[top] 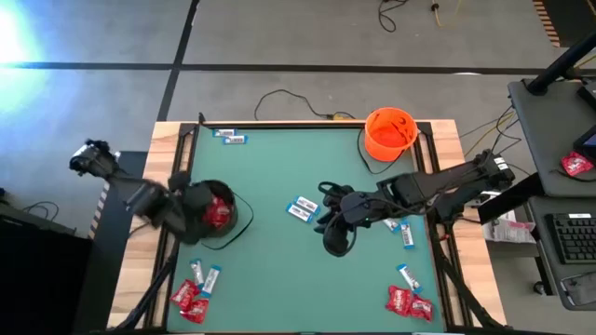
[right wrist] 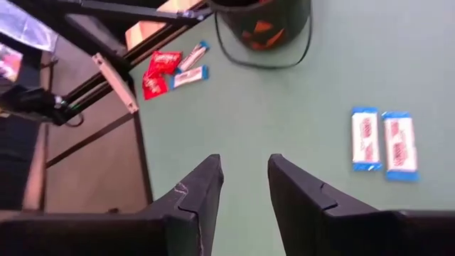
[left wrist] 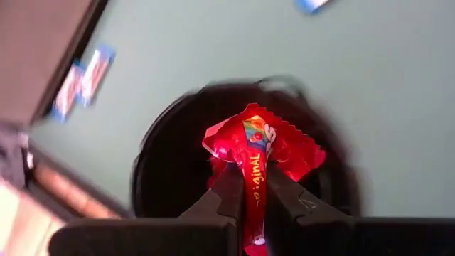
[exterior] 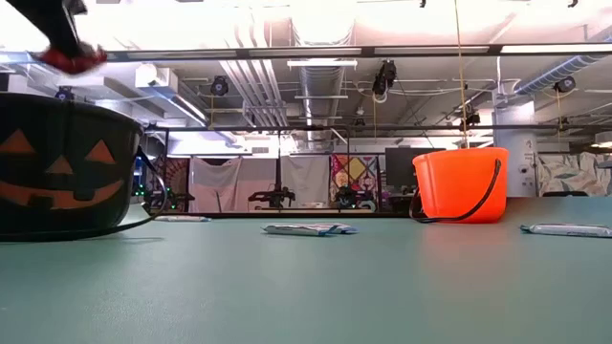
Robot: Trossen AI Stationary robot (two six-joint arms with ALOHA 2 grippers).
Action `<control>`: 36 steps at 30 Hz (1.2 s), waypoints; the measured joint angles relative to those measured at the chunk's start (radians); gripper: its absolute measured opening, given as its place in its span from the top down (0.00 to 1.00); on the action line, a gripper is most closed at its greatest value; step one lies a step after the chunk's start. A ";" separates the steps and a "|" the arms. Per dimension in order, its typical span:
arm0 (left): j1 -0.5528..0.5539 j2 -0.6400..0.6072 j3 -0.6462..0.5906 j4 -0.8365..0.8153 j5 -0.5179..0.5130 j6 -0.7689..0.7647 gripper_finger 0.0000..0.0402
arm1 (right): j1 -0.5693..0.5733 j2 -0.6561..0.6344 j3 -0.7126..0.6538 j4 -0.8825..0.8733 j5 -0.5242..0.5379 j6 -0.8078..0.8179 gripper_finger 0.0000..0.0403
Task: Sort candy by brand, put in halloween buckets
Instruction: Put the red candy into the black bucket
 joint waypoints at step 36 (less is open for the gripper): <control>0.001 -0.008 0.056 0.288 0.192 -0.018 0.42 | 0.130 -0.010 0.000 -0.003 0.266 -0.123 0.54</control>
